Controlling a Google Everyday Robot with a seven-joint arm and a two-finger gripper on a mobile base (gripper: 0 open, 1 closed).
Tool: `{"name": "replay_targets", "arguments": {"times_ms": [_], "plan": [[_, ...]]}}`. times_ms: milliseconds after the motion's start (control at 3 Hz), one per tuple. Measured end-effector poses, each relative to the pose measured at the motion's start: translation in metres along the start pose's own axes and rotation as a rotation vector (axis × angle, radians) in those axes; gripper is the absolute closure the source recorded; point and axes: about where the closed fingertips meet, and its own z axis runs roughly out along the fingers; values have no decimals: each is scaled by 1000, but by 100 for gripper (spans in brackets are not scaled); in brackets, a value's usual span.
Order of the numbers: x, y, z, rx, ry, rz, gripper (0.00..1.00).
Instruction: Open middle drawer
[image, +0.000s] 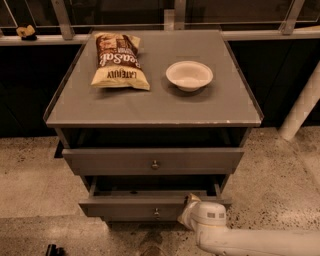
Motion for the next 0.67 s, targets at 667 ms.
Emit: {"name": "replay_targets", "arguments": {"times_ms": [667], "plan": [[-3,0,-5,11,2,-11,0]]}}
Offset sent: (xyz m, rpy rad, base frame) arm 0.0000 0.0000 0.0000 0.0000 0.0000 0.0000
